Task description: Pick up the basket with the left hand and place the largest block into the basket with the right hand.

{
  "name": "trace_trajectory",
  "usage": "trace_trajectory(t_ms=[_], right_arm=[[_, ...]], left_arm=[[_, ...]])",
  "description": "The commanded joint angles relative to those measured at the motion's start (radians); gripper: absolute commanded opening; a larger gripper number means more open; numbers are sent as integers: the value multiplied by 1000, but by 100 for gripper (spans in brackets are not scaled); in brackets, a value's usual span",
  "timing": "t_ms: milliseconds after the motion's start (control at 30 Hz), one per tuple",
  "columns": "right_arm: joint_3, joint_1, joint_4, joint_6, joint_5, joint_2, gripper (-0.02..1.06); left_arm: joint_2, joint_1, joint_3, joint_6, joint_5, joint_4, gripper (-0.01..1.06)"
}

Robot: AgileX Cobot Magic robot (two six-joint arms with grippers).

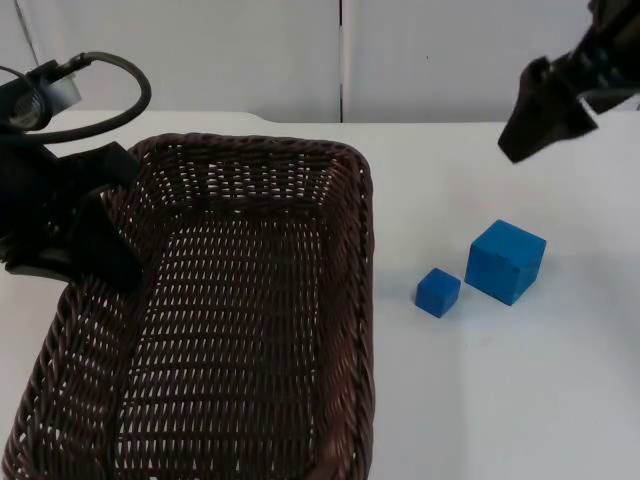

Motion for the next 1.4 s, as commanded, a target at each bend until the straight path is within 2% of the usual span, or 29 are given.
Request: trace_trajectory(t_ms=[0,467,767,1067,1367], right_arm=[[-4,4,-1,-43,-13,20,105],[-4,4,-10,-102,-117,151,105],[-4,4,-22,-102,-190,223,105],[-4,4,19,-102,-262,307,105],[-4,4,30,-102,-290,376,105]], left_arm=[[-5,2,-1,3,9,-18,4],[-5,2,-1,3,12,-18,4],[-5,2,-1,3,12,-18,4],[-5,2,-1,3,8,-18,4],[-5,2,-1,3,1,-18,4]])
